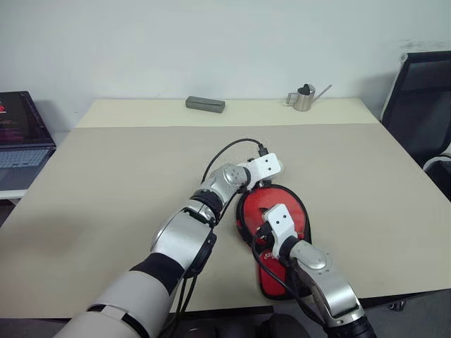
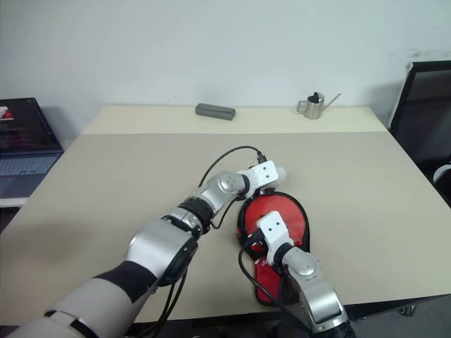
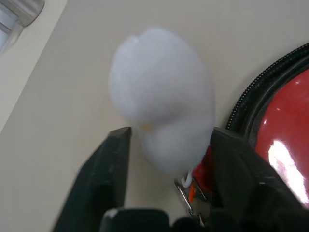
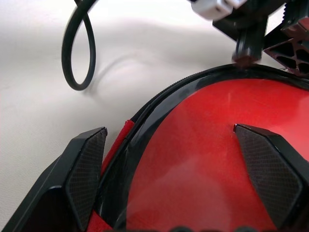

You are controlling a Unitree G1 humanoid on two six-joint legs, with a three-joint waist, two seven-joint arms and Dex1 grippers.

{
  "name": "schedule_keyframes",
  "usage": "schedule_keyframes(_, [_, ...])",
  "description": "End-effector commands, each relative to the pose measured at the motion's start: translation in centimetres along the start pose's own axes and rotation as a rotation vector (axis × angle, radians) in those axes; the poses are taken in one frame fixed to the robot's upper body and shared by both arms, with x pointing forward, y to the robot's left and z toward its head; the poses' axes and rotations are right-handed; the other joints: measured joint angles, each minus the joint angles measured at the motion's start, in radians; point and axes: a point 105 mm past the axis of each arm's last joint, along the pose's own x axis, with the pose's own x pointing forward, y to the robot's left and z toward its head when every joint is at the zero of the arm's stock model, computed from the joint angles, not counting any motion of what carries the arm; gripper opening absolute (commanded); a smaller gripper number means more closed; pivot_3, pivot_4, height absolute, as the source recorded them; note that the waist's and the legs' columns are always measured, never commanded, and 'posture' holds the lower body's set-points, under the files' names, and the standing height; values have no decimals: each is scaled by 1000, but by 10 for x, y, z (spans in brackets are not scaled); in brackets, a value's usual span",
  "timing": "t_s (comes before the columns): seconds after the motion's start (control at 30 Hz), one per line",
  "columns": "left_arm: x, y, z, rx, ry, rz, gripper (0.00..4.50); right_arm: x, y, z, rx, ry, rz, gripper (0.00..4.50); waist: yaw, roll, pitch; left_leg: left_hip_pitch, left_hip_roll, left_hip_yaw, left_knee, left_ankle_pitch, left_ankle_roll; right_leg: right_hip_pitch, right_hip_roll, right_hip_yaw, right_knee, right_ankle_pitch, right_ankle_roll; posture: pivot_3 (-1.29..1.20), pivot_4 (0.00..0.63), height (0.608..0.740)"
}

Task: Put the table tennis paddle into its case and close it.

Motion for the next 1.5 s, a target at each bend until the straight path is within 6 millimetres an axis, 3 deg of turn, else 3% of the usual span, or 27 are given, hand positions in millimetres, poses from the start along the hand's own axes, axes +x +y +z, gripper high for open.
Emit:
schedule_keyframes(0.03, [-4,9,9,2,-31,-6,3008,-3,0,-57,88,209,2,4500,-2,0,0,0,0,0,0,0,0,0,0,0,0,0,0,0,150,740])
schedule_keyframes(0.3, [-22,32,8,-110,-106,3,3008,3,-10,-50,68,194,6,4500,-3,1,0,1,0,1,3,1,0,0,1,1,2,0,0,0,150,740])
schedule_keyframes(0.63, [-58,72,6,-275,-258,62,3008,9,-15,-22,77,118,53,4500,-10,2,1,1,1,1,4,3,0,-2,2,2,6,2,0,0,150,740])
schedule_keyframes(0.87, [-106,100,-28,-353,-314,100,3008,-3,-21,1,121,53,95,4500,-8,5,3,-2,1,1,3,3,0,-6,1,3,9,2,-1,0,150,740])
schedule_keyframes(1.0, [-134,94,-41,-425,-407,11,3008,-16,-21,21,156,-36,136,4500,-2,7,4,-12,1,0,4,3,0,-15,-1,2,11,4,-7,0,150,740])
schedule_keyframes(1.2, [-163,67,-51,-458,-443,-79,3008,-34,-26,52,166,-137,200,4500,-1,10,12,-20,-2,0,6,4,-1,-20,-7,2,10,2,-11,0,150,740])
schedule_keyframes(1.5, [-171,32,-19,-417,-495,-113,3008,-63,-44,90,112,-192,288,4500,1,12,15,-20,0,-1,6,2,2,-20,-9,3,10,1,-12,0,150,740])
